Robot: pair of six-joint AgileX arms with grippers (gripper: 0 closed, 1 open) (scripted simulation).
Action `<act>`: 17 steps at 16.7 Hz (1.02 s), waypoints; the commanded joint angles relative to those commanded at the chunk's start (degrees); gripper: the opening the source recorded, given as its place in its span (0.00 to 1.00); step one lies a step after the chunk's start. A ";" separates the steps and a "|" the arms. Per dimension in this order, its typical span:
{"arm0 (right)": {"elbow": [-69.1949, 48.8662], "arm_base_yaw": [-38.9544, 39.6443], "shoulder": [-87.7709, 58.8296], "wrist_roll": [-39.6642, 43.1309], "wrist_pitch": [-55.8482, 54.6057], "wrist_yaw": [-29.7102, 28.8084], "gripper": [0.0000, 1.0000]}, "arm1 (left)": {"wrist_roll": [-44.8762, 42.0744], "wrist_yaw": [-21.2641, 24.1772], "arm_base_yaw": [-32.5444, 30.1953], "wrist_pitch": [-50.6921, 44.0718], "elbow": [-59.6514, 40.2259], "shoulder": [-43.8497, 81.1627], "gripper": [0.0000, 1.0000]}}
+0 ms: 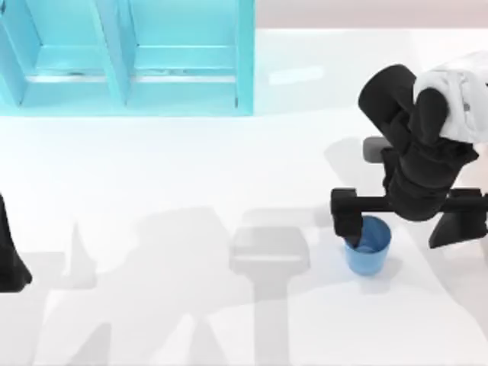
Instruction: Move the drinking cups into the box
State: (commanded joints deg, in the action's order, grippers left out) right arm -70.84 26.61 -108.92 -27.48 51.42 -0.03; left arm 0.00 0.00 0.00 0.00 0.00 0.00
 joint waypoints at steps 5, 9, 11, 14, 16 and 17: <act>1.63 0.06 -0.73 -0.07 -1.87 0.00 1.00 | 0.00 0.00 0.00 0.00 0.00 0.00 1.00; 1.63 0.06 -0.73 -0.07 -1.87 0.00 0.77 | 0.00 0.00 0.00 0.00 0.00 0.00 1.00; 1.63 0.06 -0.73 -0.07 -1.87 0.00 0.62 | 0.00 0.00 0.00 0.00 0.00 0.00 1.00; 1.63 0.06 -0.73 -0.07 -1.87 0.00 0.40 | 0.00 0.00 0.00 0.00 0.00 0.00 1.00; 1.63 0.06 -0.73 -0.07 -1.87 0.00 0.25 | 0.00 0.00 0.00 0.00 0.00 0.00 1.00; 1.63 0.06 -0.73 -0.07 -1.87 0.00 0.17 | 0.00 0.00 0.00 0.00 0.00 0.00 1.00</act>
State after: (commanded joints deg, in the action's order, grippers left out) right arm -69.21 26.67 -109.65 -27.55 49.55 -0.04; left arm 0.00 0.00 0.00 0.00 0.00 0.00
